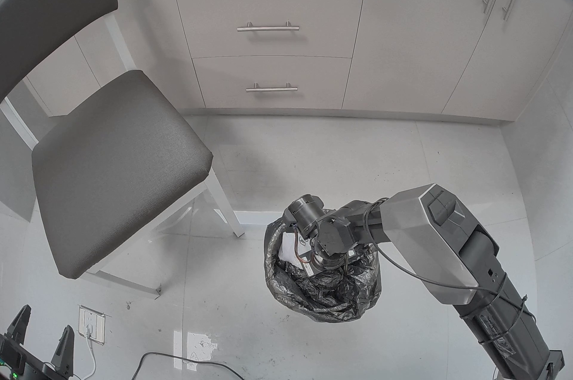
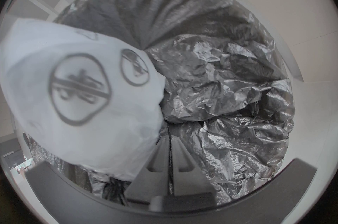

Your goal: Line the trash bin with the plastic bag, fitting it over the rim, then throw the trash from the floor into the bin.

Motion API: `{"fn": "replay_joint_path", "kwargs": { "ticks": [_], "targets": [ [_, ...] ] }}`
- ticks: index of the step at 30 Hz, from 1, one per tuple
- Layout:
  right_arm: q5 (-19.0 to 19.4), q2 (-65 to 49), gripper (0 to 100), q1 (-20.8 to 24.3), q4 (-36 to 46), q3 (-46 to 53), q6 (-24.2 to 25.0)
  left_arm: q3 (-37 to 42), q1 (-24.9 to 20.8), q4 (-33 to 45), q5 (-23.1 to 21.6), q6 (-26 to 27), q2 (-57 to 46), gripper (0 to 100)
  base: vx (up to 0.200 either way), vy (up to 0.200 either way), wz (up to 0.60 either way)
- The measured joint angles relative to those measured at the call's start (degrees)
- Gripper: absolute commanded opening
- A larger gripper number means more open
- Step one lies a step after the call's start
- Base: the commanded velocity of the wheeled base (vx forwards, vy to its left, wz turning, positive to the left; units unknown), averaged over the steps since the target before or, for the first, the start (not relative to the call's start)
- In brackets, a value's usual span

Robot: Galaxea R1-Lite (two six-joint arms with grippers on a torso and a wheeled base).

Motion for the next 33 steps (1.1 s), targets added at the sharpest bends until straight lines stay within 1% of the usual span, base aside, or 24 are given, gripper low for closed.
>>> {"fn": "replay_joint_path", "kwargs": {
  "ticks": [6, 11, 15, 24, 29, 33],
  "targets": [
    [0.0, -1.4, 0, -0.6, 1.1, 0.0, -0.2, 0.0, 0.0, 0.0, 0.0, 0.0, 0.0, 100, 0.000, 0.000, 0.00],
    [0.0, -5.2, 0, -0.4, 5.3, 0.0, -0.3, 0.0, 0.0, 0.0, 0.0, 0.0, 0.0, 100, 0.000, 0.000, 0.00],
    [0.0, -9.1, 0, 1.8, 7.6, 0.0, 0.5, 0.0, 0.0, 0.0, 0.0, 0.0, 0.0, 100, 0.000, 0.000, 0.00],
    [0.0, -13.4, 0, 8.3, 8.3, 0.0, 1.7, 0.0, 0.0, 0.0, 0.0, 0.0, 0.0, 100, 0.000, 0.000, 0.00],
    [0.0, -12.6, 0, 9.4, 8.3, 0.0, 2.0, 0.0, 0.0, 0.0, 0.0, 0.0, 0.0, 100, 0.000, 0.000, 0.00],
    [0.0, -11.5, 0, 9.5, 7.9, 0.0, 2.6, 0.0, 0.0, -0.1, 0.0, 0.0, 0.0, 100, 0.000, 0.000, 0.00]
  ]
}}
